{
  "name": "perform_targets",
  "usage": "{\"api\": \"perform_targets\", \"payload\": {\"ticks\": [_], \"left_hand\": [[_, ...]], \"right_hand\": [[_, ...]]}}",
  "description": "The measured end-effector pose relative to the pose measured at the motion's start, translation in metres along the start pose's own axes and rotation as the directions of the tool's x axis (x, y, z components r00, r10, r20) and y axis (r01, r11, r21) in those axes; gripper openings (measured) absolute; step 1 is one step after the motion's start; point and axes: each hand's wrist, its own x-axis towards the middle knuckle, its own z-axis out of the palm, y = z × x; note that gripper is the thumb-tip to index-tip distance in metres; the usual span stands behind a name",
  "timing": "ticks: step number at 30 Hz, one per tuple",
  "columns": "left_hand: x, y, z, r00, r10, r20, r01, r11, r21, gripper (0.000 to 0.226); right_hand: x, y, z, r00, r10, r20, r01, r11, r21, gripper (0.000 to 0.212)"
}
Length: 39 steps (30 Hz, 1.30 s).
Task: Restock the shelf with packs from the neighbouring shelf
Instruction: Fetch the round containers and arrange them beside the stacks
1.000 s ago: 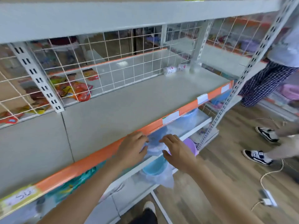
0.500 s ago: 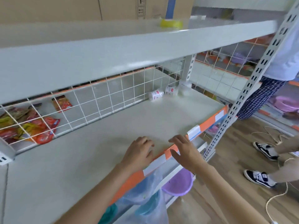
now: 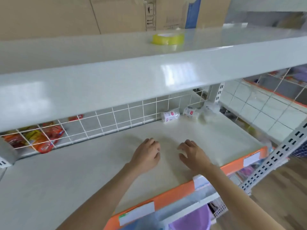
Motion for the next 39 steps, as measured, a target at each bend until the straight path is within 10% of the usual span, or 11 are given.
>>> {"api": "perform_targets", "payload": {"ticks": [18,30,39], "left_hand": [[0.169,0.050,0.040,0.930,-0.368,-0.016,0.330,0.813,0.480,0.058],[0.086,0.072,0.043,0.824,-0.566,-0.005,0.565,0.824,-0.044,0.065],[0.003,0.089,0.019,0.792,-0.611,0.022,0.611,0.791,-0.026,0.079]], "right_hand": [[0.058,0.168,-0.076,0.979,0.155,-0.133,-0.161,0.986,-0.036,0.035],[0.104,0.154,-0.053,0.952,0.301,-0.053,-0.292,0.948,0.128,0.047],[0.004,0.084,-0.026,0.993,-0.107,0.047,0.095,0.971,0.218,0.056]]}}
